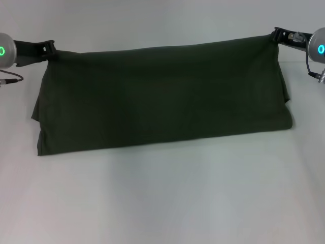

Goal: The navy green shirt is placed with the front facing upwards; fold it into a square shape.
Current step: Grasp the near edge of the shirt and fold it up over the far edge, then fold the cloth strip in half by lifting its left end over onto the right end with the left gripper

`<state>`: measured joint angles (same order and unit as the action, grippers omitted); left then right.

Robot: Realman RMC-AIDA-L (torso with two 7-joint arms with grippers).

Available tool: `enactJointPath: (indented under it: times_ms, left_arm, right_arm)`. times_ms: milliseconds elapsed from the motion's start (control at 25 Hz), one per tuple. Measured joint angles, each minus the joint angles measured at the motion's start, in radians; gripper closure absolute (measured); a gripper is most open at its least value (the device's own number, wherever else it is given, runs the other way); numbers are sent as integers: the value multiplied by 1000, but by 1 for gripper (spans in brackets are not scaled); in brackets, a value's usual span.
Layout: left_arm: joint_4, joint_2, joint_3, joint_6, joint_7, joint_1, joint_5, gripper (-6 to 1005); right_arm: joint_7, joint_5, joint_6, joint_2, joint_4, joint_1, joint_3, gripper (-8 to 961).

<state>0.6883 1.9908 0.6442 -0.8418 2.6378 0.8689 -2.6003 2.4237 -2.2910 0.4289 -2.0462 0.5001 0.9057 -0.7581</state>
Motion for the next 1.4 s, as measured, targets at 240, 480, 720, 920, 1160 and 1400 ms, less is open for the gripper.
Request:
enactJointPath:
  times_ms: [240,480,720,920,1160,1400]
  left_arm:
    - [-36,-3,-10,48,26,9,1,843]
    - [-37,0,-14,66,53,-3,4,773]
    - [4,17,-14,32,40,-66,100,547]
    - [64,26,-14,-101,-78,-213,429,368]
    - [62,33,-111,-345,-126,-346,619,295]
    - [16,58,-189,-478,-127,-429,682,296]
  right_arm:
    - [-5,-25,0,24,-7,19,-13,883]
    - [2,-34,49,103,-47,40,-10,722]
    - [20,12,270,136,15,-26,35,443]
    - [-54,196,503,115,108,-162,55,299]
    - [-178,447,723,92,125,-337,60,215]
    - [-268,607,878,82,72,-439,100,217]
